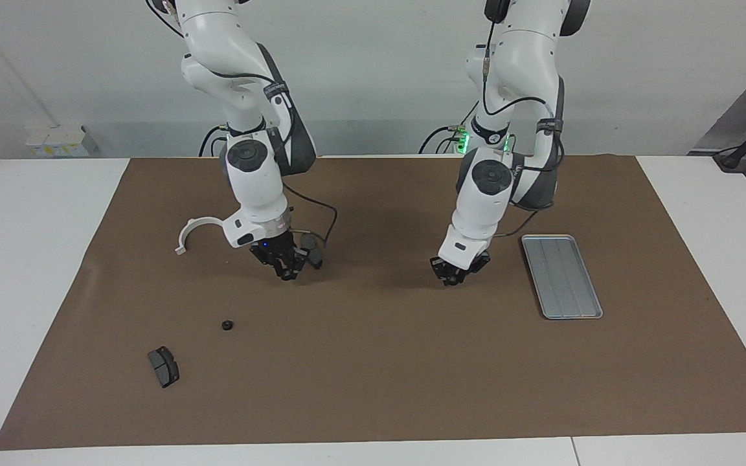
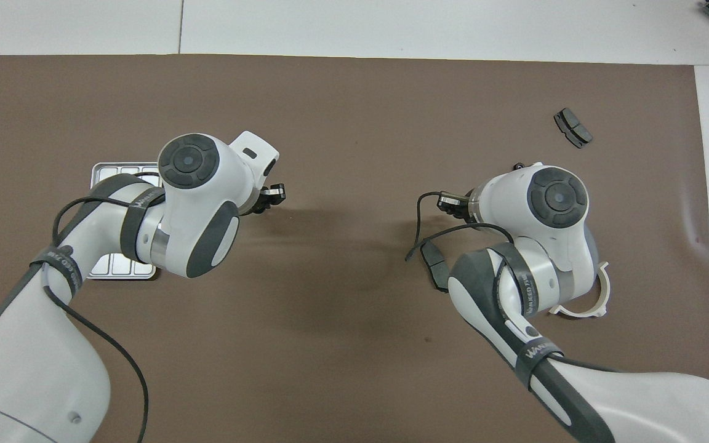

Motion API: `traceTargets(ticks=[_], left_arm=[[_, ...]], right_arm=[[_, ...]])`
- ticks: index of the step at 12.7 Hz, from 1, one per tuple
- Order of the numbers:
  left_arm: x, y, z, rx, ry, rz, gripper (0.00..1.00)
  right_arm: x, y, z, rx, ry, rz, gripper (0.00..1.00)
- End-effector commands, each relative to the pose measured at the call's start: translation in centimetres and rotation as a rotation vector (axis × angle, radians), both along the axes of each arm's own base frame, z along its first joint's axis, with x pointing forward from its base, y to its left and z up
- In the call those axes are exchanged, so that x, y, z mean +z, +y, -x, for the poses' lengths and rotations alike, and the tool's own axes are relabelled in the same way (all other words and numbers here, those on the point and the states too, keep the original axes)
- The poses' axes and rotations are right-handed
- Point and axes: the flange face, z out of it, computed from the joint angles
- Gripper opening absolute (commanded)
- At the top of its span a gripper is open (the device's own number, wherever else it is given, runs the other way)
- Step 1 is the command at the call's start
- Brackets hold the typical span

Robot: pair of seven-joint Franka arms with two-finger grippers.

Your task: Pick bearing gear from pile to tray

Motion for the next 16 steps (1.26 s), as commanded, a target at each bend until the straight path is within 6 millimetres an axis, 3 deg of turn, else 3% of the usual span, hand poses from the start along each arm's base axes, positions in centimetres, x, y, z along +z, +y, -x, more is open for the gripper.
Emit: traceTargets(ticks=[1,4,7,10,12,14,15,16], left_arm=[[1.8,4.6,-0.5,-0.064,0.032,-0.016,0.17],[2.3,11.0,-1.7,-0.141,0.052,-0.024,0.17],[1.8,16.7,-1.9,-0.238,0.082,-0.024,0.17],[0.8,21.3,-1.1,-0.308,0.104,-0.020,0.19],[-0.2,23.0,-0.3,-0.341,0.120,-0.016,0.19],[-0.4,23.4,0.0,-0.349,0.124,-0.014,0.24],[-0.3,23.5,0.1,-0.347,0.126,-0.014,0.33],[-0.3,23.5,0.0,-0.347,0.126,-0.014,0.49]], right_arm=[[0.1,7.0,-1.7,-0.069,0.018,-0.056,0.00],[-1.4,16.1,-1.7,-0.134,0.013,-0.085,0.00],[-2.8,20.9,-1.0,-0.135,0.024,-0.063,0.00],[-3.7,22.0,-0.2,-0.120,0.019,-0.050,0.00],[-4.5,22.5,0.8,-0.119,0.026,-0.046,0.01],[-5.8,22.4,1.7,-0.112,0.026,-0.048,0.16],[-5.8,22.3,1.8,-0.112,0.035,-0.039,0.40],[-5.6,22.3,1.7,-0.113,0.040,-0.034,0.75]])
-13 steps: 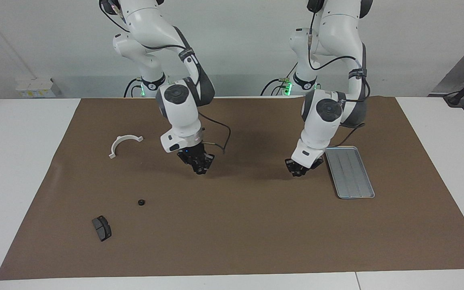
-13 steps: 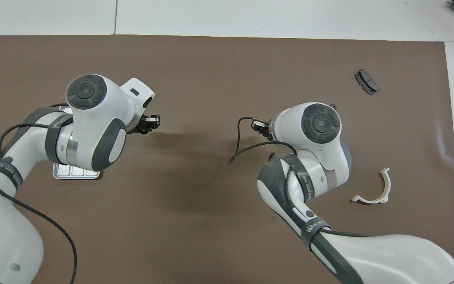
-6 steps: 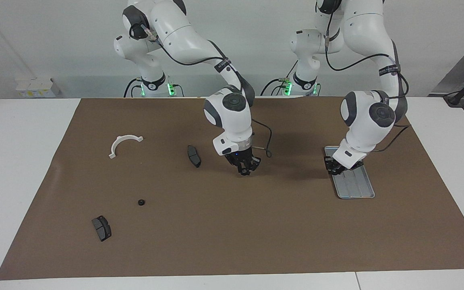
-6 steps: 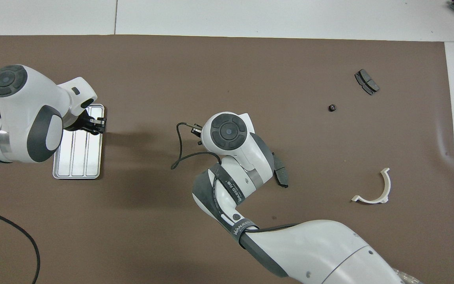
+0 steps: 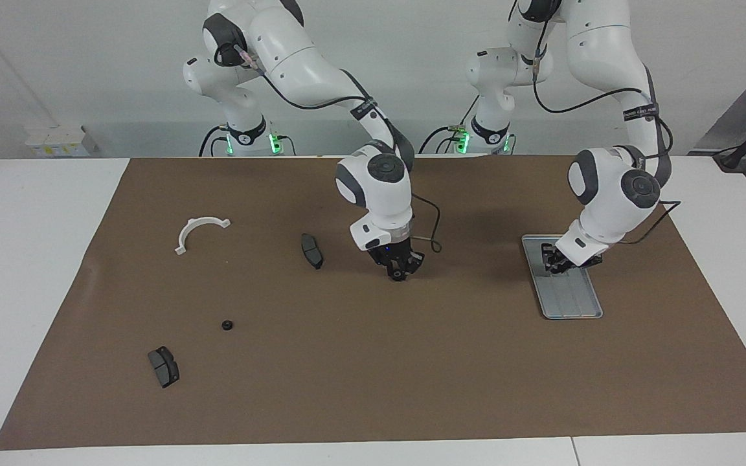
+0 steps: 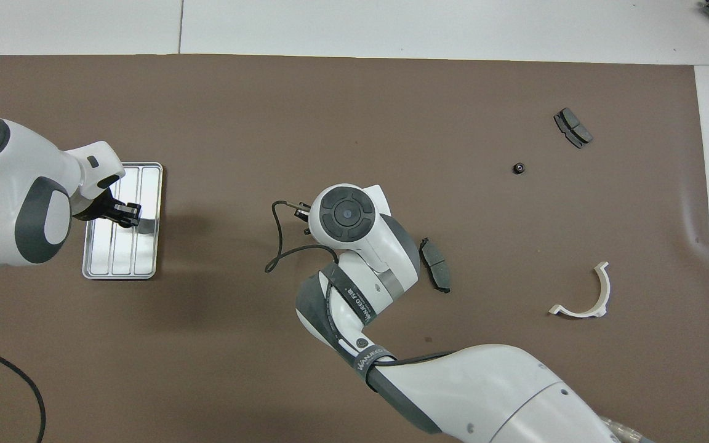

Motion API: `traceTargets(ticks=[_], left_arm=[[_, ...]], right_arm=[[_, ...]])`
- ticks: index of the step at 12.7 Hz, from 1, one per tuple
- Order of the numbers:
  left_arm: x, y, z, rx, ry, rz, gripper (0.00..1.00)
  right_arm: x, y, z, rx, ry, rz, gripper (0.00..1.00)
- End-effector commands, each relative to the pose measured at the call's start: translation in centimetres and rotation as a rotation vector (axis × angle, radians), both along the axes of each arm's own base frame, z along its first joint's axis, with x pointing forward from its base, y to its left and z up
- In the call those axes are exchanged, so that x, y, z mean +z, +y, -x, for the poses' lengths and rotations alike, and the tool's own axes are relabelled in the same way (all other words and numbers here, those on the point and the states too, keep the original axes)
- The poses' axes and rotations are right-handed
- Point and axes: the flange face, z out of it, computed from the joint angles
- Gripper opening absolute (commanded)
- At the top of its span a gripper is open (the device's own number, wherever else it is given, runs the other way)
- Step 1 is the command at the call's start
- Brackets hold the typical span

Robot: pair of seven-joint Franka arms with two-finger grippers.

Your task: Pick bearing gear from pile to tray

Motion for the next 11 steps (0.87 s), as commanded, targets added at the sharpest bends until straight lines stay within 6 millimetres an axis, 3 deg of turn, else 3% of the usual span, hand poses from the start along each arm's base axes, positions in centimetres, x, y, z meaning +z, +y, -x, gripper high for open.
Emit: traceTargets(ticks=[1,2,3,6,7,9,11], left_arm=[[1.0,0.0,0.8,-0.016,-0.010,0.005,0.59],[1.2,-0.1,0.6,-0.018,-0.015,0.004,0.76],[1.4,-0.1,0.6,-0.020,-0.020,0.004,0.81],[3.0,-1.2,-0.5,-0.016,-0.053,0.004,0.82],[3.3,-1.7,-0.5,-0.005,-0.059,0.003,0.82],[3.8,-5.0,-0.6,0.032,-0.073,0.002,0.82],[3.8,-8.7,-0.2,0.088,-0.079,0.001,0.82]], right_arm=[[0.4,0.1,0.2,-0.019,0.002,0.021,0.98],[1.1,0.0,-0.3,-0.024,-0.004,0.015,1.00],[1.7,-0.8,-1.0,-0.035,-0.012,0.011,1.00],[5.2,-6.1,-3.9,-0.035,-0.036,0.021,1.00],[6.6,-8.8,-4.9,-0.017,-0.038,0.033,1.00],[8.1,-14.3,-7.0,0.017,-0.029,0.059,1.00],[8.0,-19.4,-8.6,0.062,0.003,0.089,1.00]])
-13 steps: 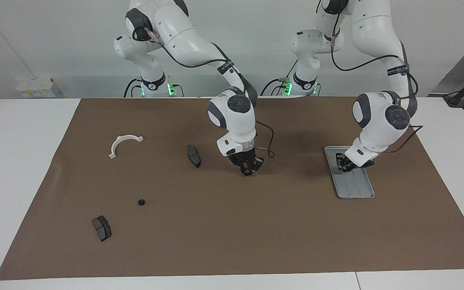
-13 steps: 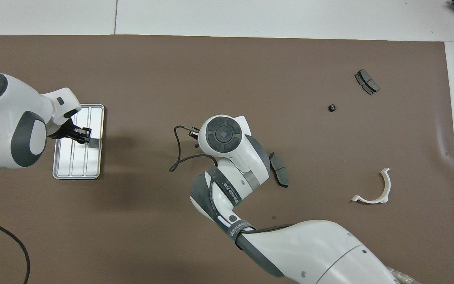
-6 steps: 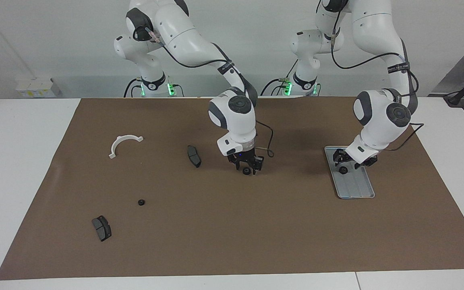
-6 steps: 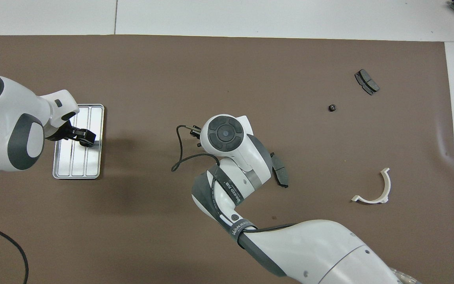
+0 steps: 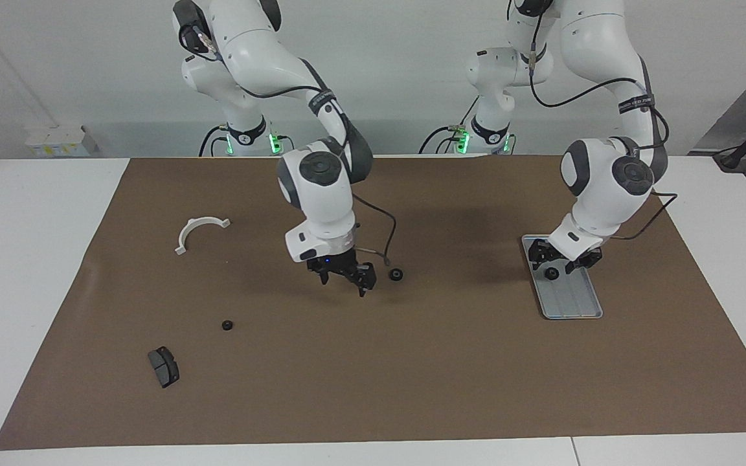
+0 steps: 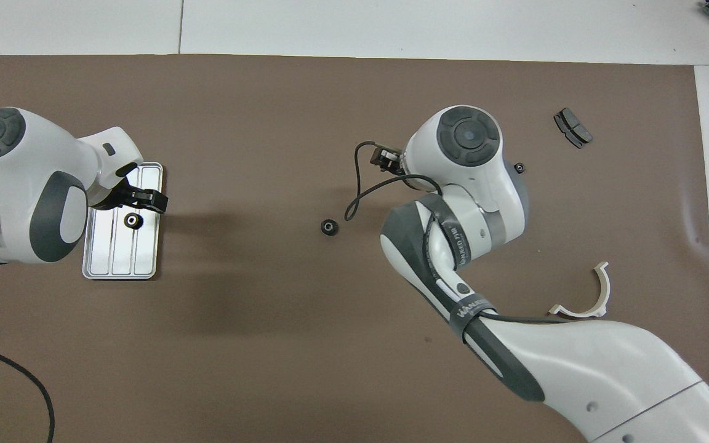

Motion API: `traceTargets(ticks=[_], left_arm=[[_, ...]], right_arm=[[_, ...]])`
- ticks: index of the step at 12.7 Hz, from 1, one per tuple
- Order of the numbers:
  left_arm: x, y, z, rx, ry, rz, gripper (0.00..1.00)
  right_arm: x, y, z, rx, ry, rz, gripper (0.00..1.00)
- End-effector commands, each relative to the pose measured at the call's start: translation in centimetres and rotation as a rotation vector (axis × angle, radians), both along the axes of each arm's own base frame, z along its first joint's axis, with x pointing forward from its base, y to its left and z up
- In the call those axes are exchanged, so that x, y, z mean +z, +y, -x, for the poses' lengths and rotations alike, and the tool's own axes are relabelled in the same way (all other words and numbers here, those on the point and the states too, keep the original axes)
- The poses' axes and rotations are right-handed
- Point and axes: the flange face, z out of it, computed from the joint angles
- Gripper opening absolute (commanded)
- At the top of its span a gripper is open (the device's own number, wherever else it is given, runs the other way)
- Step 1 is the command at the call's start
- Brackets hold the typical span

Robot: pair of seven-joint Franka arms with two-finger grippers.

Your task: Pick bearing gear from pile to tray

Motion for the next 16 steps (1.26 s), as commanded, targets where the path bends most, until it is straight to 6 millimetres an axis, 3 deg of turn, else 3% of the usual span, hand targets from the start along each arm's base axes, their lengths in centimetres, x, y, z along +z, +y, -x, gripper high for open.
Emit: traceTargets(ticks=[1,4,8,10,13,14,15,16], left_arm=[[0.5,-5.0,0.8,0.060,-0.016,0.001,0.82],[0.2,-12.3,1.9,0.151,-0.064,0.020,0.81],[-0.7,-22.4,2.8,0.291,-0.136,0.092,0.80],[-0.8,-26.0,2.5,0.332,-0.137,0.120,0.79],[-0.7,-29.1,3.1,0.330,-0.126,0.158,0.74],[-1.4,-29.6,3.2,0.331,-0.117,0.152,0.74],[-3.5,-31.6,4.4,0.310,-0.091,0.132,0.74],[-3.8,-33.0,5.4,0.294,-0.085,0.124,0.74]], right_arm=[[-0.4,-6.5,-1.3,0.045,0.044,0.037,1.00],[-1.1,-12.9,-3.0,0.076,0.047,0.047,1.00],[-3.2,-17.2,-4.6,0.112,0.050,0.111,1.00],[-4.2,-19.6,-5.1,0.116,0.042,0.138,1.00],[-6.1,-20.1,-5.5,0.123,0.038,0.137,0.92],[-6.8,-20.2,-5.5,0.122,0.046,0.136,0.87],[-7.3,-20.1,-5.4,0.125,0.053,0.137,0.84],[-7.4,-20.1,-5.4,0.124,0.057,0.135,0.82]])
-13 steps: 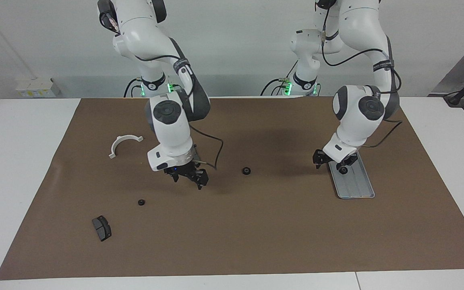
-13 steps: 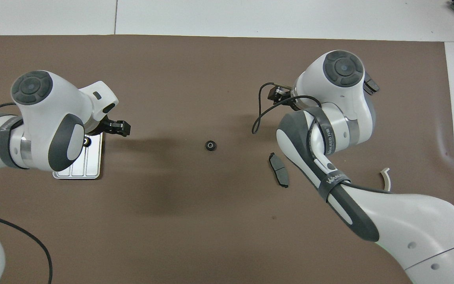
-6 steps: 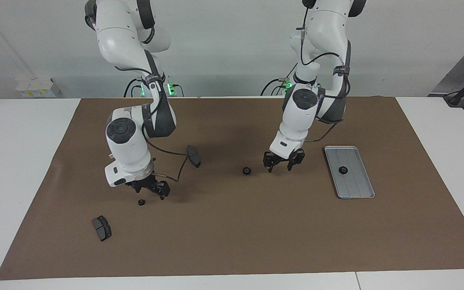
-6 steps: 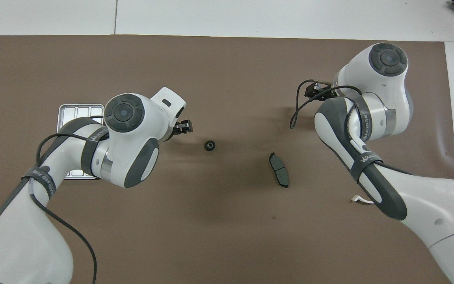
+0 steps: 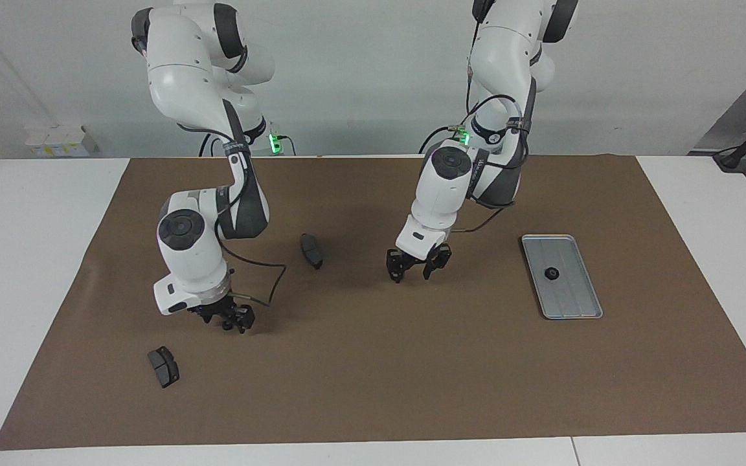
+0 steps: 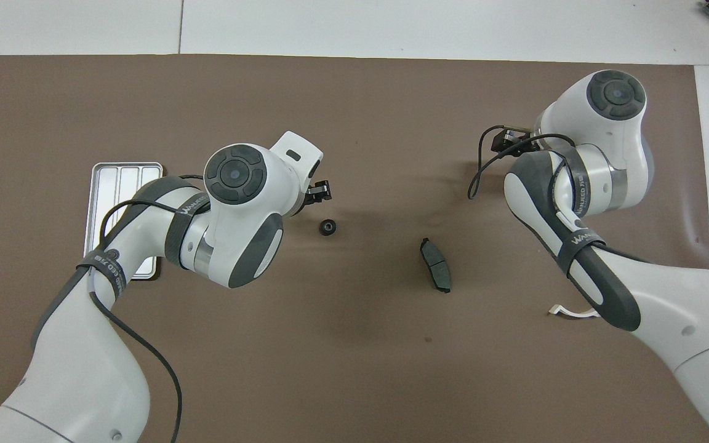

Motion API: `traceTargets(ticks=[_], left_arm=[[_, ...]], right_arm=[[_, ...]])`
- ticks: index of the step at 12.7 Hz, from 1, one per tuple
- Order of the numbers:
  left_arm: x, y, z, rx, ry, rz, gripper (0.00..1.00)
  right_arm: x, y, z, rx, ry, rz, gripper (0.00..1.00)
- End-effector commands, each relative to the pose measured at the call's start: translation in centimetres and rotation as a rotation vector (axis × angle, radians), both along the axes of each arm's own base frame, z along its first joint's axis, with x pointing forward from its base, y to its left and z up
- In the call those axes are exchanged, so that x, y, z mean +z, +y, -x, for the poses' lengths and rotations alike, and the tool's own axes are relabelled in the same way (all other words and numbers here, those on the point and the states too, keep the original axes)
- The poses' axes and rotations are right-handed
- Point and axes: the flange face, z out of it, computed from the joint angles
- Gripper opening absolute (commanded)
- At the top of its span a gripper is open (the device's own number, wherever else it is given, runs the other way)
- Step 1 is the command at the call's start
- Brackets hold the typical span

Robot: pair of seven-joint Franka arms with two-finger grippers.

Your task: Pick bearing gear from pile to tray

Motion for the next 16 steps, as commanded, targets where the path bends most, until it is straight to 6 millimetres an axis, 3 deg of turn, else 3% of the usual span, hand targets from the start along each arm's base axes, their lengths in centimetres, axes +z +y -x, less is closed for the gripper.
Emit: traceTargets(ticks=[1,3,5,7,12,14,16], left_arm=[[-1.9,-2.8,1.1,-0.009,0.024,-0.015,0.73],[-2.2,-2.9,1.2,-0.010,0.027,-0.017,0.70],[-3.2,-2.7,1.8,-0.014,0.045,-0.031,0.69],[-3.2,-2.2,1.4,-0.011,0.042,-0.032,0.68],[-4.7,-1.7,1.3,-0.015,0.057,-0.044,0.60],[-4.9,-1.7,1.6,-0.016,0.065,-0.049,0.55],[-5.0,-1.7,1.7,-0.020,0.072,-0.055,0.44]], right_arm=[[-0.5,-0.1,-0.3,0.024,-0.009,0.004,0.80],[-1.0,-0.5,-0.1,0.019,0.001,0.006,0.71],[-1.0,-0.7,-0.2,0.015,0.002,0.005,0.53],[-0.9,-0.8,-0.2,0.011,-0.003,0.001,0.48],[-0.9,-0.3,-0.2,0.000,-0.014,-0.008,0.04],[-0.3,0.3,0.0,-0.002,-0.023,-0.011,0.00],[1.6,0.8,0.1,0.006,-0.047,-0.016,0.00]])
